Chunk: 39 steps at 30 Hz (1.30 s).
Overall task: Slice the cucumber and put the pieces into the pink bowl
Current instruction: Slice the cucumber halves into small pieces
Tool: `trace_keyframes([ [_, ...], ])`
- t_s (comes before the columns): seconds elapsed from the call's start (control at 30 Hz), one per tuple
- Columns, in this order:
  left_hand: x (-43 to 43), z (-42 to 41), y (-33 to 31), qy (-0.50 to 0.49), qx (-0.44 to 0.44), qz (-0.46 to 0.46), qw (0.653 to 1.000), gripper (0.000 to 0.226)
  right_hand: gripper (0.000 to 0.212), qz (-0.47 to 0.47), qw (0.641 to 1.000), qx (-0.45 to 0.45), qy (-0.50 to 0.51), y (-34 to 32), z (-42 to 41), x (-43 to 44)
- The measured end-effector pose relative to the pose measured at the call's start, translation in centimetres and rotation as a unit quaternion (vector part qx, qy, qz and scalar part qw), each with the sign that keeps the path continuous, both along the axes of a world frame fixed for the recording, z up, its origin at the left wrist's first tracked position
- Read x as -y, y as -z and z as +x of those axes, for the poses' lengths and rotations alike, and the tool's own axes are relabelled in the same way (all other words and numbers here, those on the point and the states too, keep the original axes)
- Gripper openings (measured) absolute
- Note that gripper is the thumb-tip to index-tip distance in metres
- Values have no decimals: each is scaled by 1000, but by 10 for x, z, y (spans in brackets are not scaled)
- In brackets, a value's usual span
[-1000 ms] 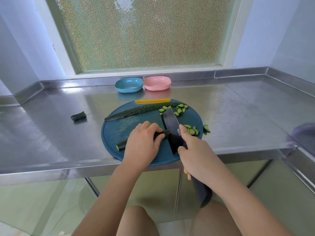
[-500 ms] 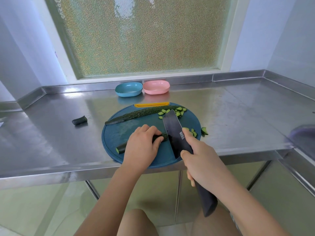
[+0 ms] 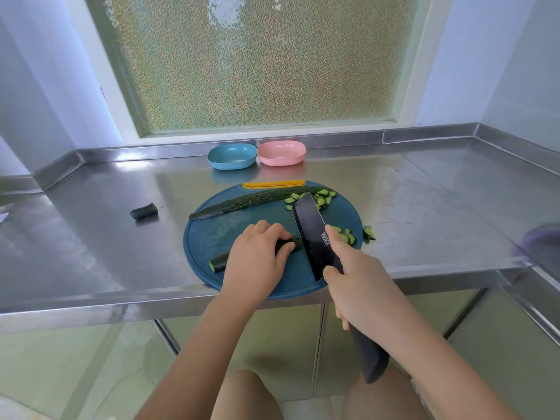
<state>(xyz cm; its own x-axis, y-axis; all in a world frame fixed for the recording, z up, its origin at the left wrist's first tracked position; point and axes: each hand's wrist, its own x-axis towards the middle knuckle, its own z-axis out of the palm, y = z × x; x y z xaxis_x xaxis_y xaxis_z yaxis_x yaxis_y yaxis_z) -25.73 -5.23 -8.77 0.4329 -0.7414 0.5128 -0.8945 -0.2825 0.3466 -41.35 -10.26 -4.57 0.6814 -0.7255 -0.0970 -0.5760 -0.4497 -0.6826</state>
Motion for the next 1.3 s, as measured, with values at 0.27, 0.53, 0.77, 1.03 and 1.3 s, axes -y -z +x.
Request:
trace_keyframes([
  [0.27,1,0,0,3,13,-3,1000,13,67,10,1000,-14,-6,0,7,3],
  [0.53,0,0,0,-4,-7,0,1000,17,67,9,1000,-23,-13,4,-3,-2],
  [0.77,-1,-1,-1,-4,-11,8,1000,16,69,58,996,62,17,1,-7,3],
  [1.03,-1,-2,-2,-3,-8,12,1000,17,70,54,997,54,3,0,-2,5],
  [1.3,-1,-2,-2,-3,-5,9,1000,17,68,31,999,21,-8,-3,-3,2],
])
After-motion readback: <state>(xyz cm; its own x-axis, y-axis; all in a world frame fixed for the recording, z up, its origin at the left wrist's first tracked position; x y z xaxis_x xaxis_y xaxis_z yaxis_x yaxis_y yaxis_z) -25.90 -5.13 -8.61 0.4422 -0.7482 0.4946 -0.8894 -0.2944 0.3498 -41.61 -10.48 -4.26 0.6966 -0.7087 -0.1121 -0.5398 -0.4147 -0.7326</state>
